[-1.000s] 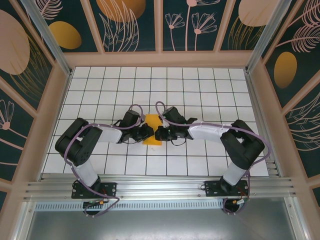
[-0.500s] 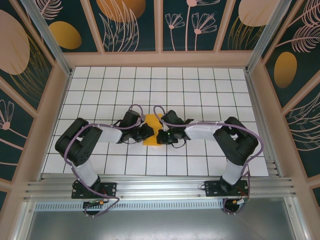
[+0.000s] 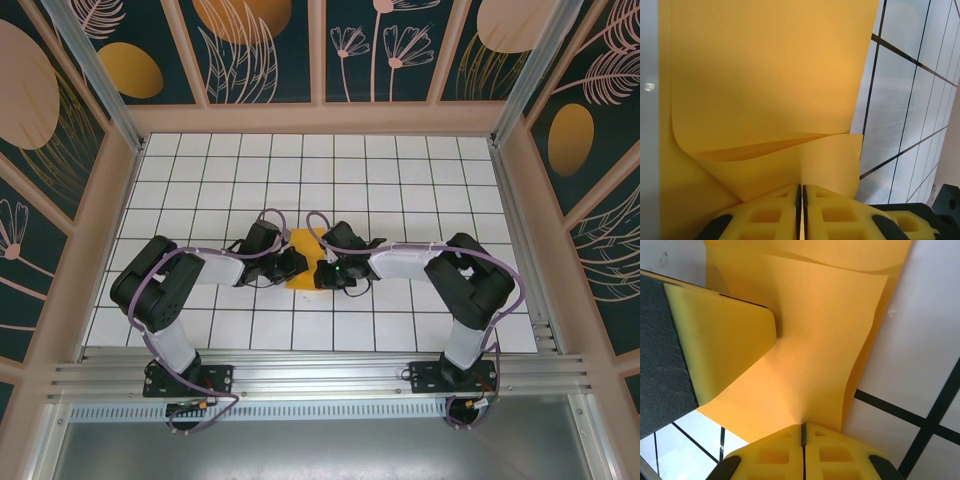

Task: Fold a paper plane with a square sheet of paper (pick it up from the middle)
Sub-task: Fold the triangle a second time at the center of the table.

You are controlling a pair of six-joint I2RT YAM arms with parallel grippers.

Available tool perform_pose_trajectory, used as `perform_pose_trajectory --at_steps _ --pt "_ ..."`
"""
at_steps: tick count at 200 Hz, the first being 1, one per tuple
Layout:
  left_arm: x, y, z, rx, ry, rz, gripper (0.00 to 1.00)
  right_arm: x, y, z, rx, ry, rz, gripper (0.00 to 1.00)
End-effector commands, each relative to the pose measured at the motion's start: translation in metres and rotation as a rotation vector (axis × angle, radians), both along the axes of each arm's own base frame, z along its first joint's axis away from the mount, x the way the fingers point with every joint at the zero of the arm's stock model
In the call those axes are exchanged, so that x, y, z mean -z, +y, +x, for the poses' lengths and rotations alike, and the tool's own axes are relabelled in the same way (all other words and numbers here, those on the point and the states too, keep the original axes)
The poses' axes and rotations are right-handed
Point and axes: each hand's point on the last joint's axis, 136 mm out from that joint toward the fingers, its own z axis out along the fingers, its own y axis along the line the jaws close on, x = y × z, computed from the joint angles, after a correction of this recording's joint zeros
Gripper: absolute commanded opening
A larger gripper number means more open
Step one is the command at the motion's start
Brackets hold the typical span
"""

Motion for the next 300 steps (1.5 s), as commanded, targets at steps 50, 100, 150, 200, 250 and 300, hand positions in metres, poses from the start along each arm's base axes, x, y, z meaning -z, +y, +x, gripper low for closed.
perform_pose_trajectory --at_steps 50,100,150,200,250,300 --pt "0.024 0.016 -0.006 -0.035 0.045 0.098 0.13 -0.029 0.01 0.001 -0.014 -0.001 0.076 0.08" --pt "0.023 0.016 -0.006 -0.033 0.044 0.094 0.13 -0.014 -0.002 -0.011 -0.003 0.05 0.051 0.08" --pt "0.025 0.016 -0.007 -0.033 0.047 0.095 0.13 0.008 -0.014 -0.023 0.003 0.1 0.008 0.08" --pt "0.025 0.017 -0.007 -0.033 0.049 0.096 0.13 -0.011 -0.004 -0.012 -0.002 0.065 0.056 0.08" --pt "0.023 0.016 -0.007 -0.033 0.045 0.093 0.13 -0.047 0.011 0.007 -0.01 -0.012 0.131 0.1" --pt "0.023 0.015 -0.007 -0.029 0.044 0.09 0.13 -0.02 0.006 0.008 0.0 0.02 0.069 0.1"
